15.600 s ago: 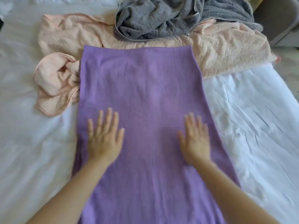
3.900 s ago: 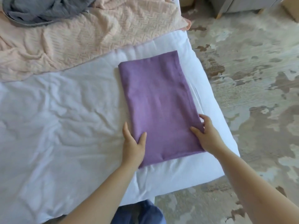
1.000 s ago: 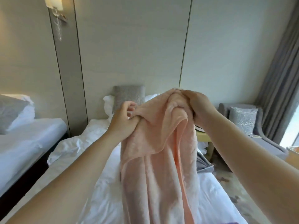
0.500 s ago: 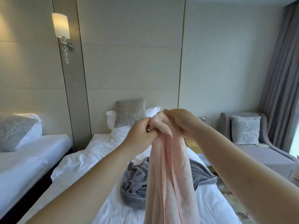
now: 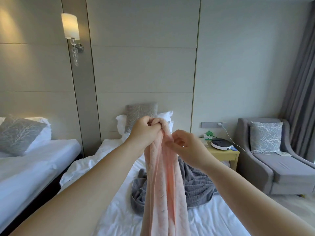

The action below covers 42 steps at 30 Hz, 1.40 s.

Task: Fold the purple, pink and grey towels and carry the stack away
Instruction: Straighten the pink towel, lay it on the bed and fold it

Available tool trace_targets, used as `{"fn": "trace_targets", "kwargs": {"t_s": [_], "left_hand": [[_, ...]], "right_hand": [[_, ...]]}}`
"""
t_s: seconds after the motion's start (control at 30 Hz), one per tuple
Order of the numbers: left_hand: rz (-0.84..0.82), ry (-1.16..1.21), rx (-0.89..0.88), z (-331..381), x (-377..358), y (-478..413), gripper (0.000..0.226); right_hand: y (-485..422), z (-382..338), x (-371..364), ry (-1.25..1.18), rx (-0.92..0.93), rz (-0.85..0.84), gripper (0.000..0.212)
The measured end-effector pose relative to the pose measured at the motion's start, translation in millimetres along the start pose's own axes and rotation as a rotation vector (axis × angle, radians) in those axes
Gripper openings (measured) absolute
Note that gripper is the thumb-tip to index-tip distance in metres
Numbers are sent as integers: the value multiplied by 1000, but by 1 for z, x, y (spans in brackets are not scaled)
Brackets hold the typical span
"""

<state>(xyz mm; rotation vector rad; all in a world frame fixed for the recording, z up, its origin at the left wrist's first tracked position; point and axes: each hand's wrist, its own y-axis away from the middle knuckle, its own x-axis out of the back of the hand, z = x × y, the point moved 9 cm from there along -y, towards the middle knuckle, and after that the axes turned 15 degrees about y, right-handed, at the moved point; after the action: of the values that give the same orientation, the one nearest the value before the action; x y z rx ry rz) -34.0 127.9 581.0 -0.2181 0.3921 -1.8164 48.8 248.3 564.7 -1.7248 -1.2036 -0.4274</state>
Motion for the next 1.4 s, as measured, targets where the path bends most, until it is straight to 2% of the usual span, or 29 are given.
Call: {"fn": "trace_targets", "kwargs": {"t_s": [0.1,0.17,0.23,0.27,0.3,0.43,0.57,0.67,0.73,0.83,0.97,1.03,1.1,1.2,1.3,1.4], "left_hand": [[-70,-80,-41,6,7,0,29],[-264,-211,-93,6,0,3,40],[-426,-319,-133,2,-10,10,26],[-439,-341,-157,-1,-11,10,30],[-428,-343,-171,-3,-10,10,36],[-254,-278,-133,-7,4,-2,32],[-99,-154,-115,-3,13,-13,24],[-41,-137,-136,3,14,-18,32],[-20,-139,-161,10,13,-19,38],[-15,-126,-189,17,8,-20,40],[58,-120,-250,25,9,-25,21],[108,-122,-276,31,12,-28,20],[125,-99,-291,38,12,-32,20],[146,-94,-314,46,10,-34,22],[169,-115,-327,52,10,-37,22],[190,-115,-335,54,14,-38,22]], "right_hand": [[-5,10,7,-109,-109,56,22],[-11,14,7,-272,-156,54,26],[-16,5,5,-338,-108,24,22],[-17,1,5,-322,-70,13,18],[-18,-3,4,-284,-40,14,16],[-14,4,4,-177,-17,152,3],[5,5,-14,-173,33,243,33],[17,2,-29,103,133,292,37],[21,10,-37,191,116,292,34],[25,24,-45,146,36,247,26],[31,40,-60,-121,-69,114,12],[37,40,-66,-147,-45,81,18],[43,41,-66,1,-28,154,25],[53,33,-57,377,-13,392,21],[57,18,-44,512,94,588,15],[52,21,-46,622,97,556,14]]}}
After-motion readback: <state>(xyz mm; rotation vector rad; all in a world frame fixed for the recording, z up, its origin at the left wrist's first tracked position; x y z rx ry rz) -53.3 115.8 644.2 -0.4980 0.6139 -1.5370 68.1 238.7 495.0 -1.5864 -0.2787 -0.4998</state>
